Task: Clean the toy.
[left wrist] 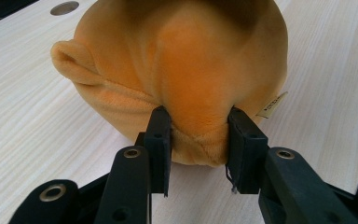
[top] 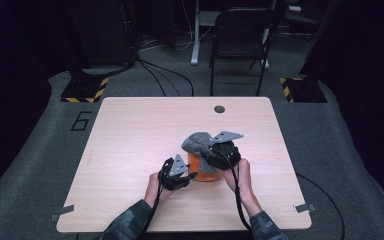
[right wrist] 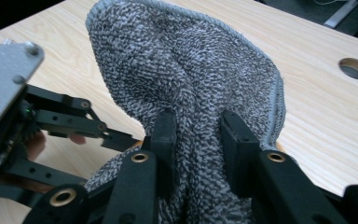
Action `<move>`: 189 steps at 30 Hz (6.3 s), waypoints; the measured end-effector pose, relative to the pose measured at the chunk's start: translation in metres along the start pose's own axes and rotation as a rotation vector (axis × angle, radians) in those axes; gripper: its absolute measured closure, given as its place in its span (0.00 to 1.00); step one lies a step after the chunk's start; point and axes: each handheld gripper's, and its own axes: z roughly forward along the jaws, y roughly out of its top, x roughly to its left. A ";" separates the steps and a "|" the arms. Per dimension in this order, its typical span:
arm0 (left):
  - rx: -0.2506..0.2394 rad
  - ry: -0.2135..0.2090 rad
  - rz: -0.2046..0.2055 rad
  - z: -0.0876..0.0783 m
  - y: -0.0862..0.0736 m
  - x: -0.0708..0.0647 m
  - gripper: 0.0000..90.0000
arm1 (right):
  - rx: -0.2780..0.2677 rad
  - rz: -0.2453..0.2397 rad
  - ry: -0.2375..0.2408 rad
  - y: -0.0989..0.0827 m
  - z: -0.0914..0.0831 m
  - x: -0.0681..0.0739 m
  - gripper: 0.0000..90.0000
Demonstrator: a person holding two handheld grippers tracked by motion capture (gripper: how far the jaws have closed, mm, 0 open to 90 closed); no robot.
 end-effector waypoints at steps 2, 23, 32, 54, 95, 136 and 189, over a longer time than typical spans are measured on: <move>0.000 0.001 -0.001 0.000 0.000 0.000 0.72 | -0.001 -0.005 0.008 0.000 0.004 0.003 0.76; -0.009 -0.002 -0.022 0.001 0.000 -0.003 0.75 | 0.061 -0.039 -0.033 -0.015 0.021 0.004 0.76; -0.008 -0.005 -0.027 0.001 0.000 -0.003 0.76 | 0.061 -0.019 -0.042 -0.019 0.014 -0.006 0.75; -0.002 -0.014 -0.030 0.001 0.000 -0.001 0.75 | 0.099 0.084 -0.098 -0.039 0.002 -0.051 0.74; -0.005 -0.026 -0.031 0.001 -0.002 0.000 0.75 | 0.261 0.197 -0.202 -0.074 0.011 -0.103 0.78; -0.022 -0.023 -0.009 0.000 0.000 -0.003 0.76 | 0.092 -0.074 -0.089 -0.018 0.010 0.002 0.78; -0.025 -0.032 -0.009 0.001 -0.002 0.000 0.75 | 0.056 0.127 -0.126 -0.037 -0.020 -0.063 0.80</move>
